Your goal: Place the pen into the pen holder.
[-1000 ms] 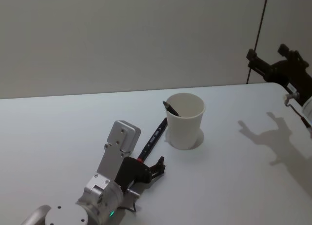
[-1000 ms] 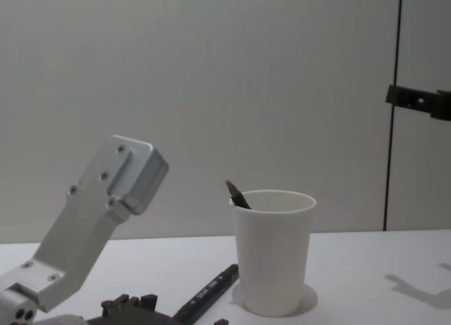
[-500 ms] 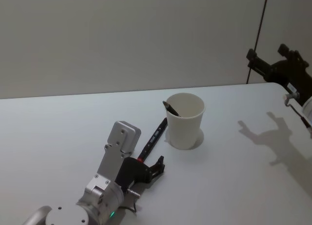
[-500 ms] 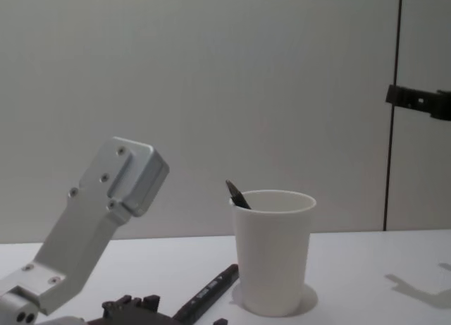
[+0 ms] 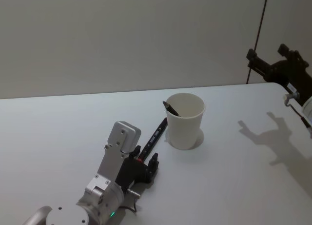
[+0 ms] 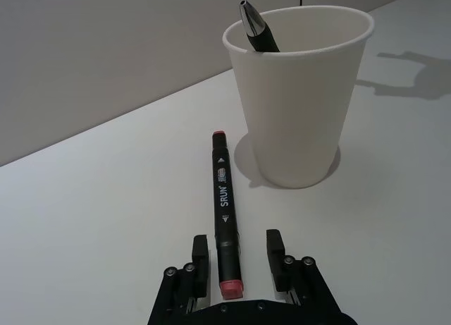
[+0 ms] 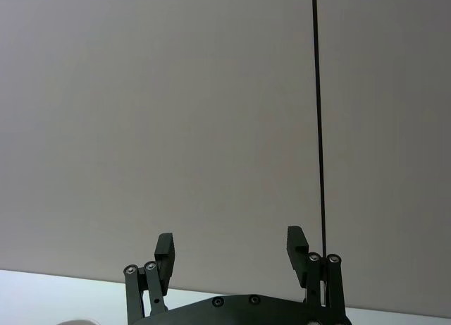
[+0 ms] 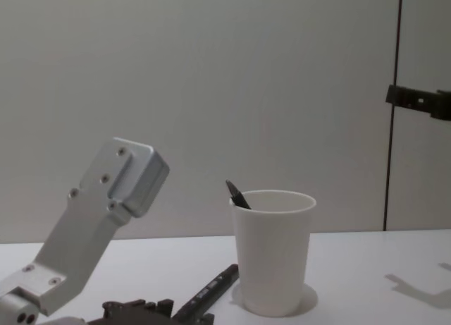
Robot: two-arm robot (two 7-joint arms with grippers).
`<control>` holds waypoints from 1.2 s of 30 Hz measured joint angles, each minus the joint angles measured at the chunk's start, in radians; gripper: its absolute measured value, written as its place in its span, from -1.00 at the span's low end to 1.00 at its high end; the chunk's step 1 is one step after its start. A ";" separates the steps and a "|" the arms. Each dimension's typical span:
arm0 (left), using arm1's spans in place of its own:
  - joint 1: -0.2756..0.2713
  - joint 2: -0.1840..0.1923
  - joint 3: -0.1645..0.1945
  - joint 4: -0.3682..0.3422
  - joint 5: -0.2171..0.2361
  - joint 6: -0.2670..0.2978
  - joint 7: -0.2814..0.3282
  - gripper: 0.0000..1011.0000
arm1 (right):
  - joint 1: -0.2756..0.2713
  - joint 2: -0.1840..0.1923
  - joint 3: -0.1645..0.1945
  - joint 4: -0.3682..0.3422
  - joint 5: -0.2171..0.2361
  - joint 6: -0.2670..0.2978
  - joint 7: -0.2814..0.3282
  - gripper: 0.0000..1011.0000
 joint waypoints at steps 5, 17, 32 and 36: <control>0.000 0.000 0.000 0.000 0.000 -0.001 0.000 -0.19 | 0.000 0.000 0.000 0.000 0.000 0.000 0.000 0.98; 0.000 0.000 0.000 0.001 0.000 -0.001 0.000 -0.68 | 0.000 0.000 0.000 0.000 0.000 0.000 0.000 0.98; 0.000 0.000 0.000 0.001 0.000 -0.001 0.000 -0.68 | 0.000 0.000 0.000 0.000 0.000 0.000 0.000 0.98; 0.003 0.003 -0.002 -0.004 -0.001 -0.006 0.001 -0.68 | 0.000 0.000 0.000 0.000 0.000 0.000 0.000 0.98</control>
